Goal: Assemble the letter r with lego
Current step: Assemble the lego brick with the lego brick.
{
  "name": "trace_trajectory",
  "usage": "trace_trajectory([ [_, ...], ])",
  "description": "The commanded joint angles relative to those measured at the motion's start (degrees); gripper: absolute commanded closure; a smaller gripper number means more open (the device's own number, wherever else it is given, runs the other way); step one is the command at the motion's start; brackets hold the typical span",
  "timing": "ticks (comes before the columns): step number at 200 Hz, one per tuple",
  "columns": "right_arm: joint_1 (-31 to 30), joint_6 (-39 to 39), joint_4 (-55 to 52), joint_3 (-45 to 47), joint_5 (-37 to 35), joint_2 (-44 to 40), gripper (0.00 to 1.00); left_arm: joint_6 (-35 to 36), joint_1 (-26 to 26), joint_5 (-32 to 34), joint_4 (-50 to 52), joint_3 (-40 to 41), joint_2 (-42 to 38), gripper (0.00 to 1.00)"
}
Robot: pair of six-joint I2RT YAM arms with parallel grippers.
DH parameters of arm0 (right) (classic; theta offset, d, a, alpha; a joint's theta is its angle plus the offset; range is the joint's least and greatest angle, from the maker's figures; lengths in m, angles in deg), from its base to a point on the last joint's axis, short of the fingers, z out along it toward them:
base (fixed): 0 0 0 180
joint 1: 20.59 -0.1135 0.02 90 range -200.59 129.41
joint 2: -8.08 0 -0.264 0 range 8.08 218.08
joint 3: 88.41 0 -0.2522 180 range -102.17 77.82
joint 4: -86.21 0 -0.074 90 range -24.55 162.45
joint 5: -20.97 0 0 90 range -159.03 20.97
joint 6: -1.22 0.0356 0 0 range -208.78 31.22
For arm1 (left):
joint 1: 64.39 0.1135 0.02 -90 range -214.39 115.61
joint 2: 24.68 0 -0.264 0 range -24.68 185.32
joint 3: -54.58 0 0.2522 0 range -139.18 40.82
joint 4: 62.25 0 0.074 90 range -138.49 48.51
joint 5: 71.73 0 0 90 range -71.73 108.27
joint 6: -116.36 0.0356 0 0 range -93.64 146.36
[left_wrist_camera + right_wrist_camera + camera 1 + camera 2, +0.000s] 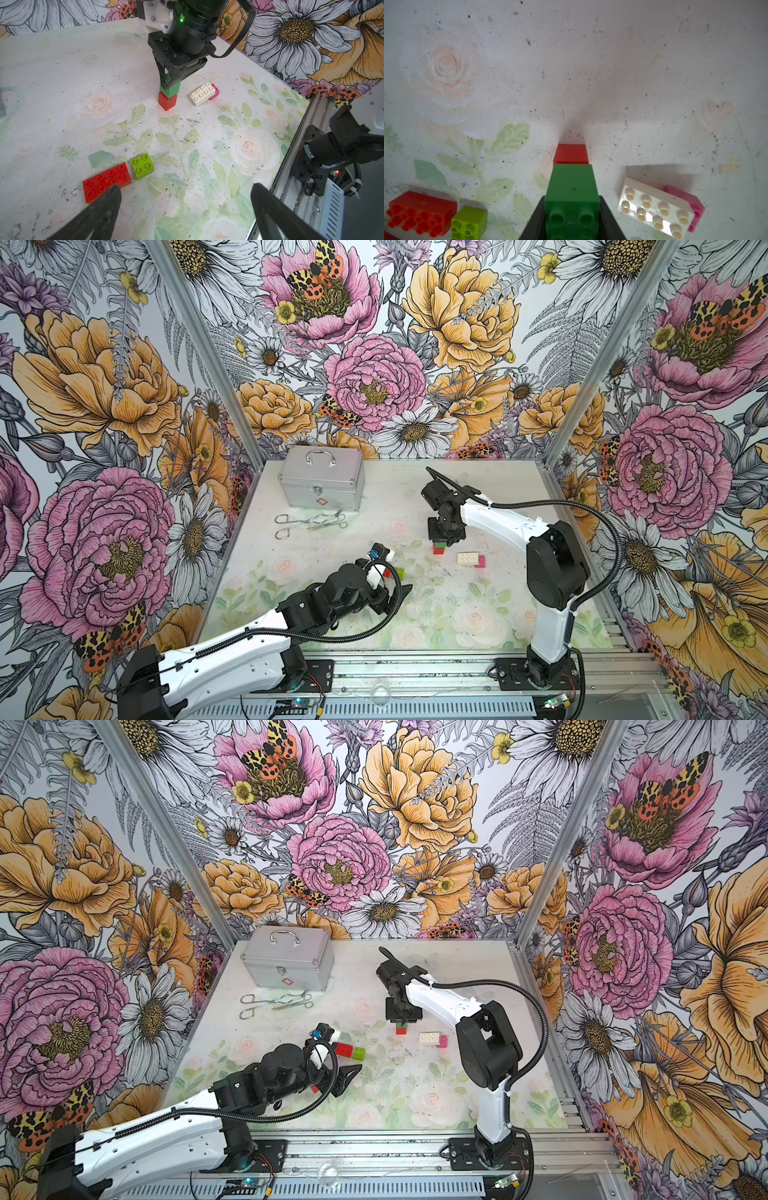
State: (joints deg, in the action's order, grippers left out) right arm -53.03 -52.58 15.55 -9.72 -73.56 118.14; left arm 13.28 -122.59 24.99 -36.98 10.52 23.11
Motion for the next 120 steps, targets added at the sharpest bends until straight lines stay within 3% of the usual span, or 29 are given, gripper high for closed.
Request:
trace_trajectory([
  [1,-0.34,0.76,0.74,2.36,-1.8,2.27,0.74,0.21,0.56,-1.01,-1.3,-0.02,0.17,0.01],
  [120,-0.34,1.04,3.12,4.8,1.37,-0.36,0.74,0.04,0.49,-1.24,-0.96,-1.23,1.16,0.01],
])
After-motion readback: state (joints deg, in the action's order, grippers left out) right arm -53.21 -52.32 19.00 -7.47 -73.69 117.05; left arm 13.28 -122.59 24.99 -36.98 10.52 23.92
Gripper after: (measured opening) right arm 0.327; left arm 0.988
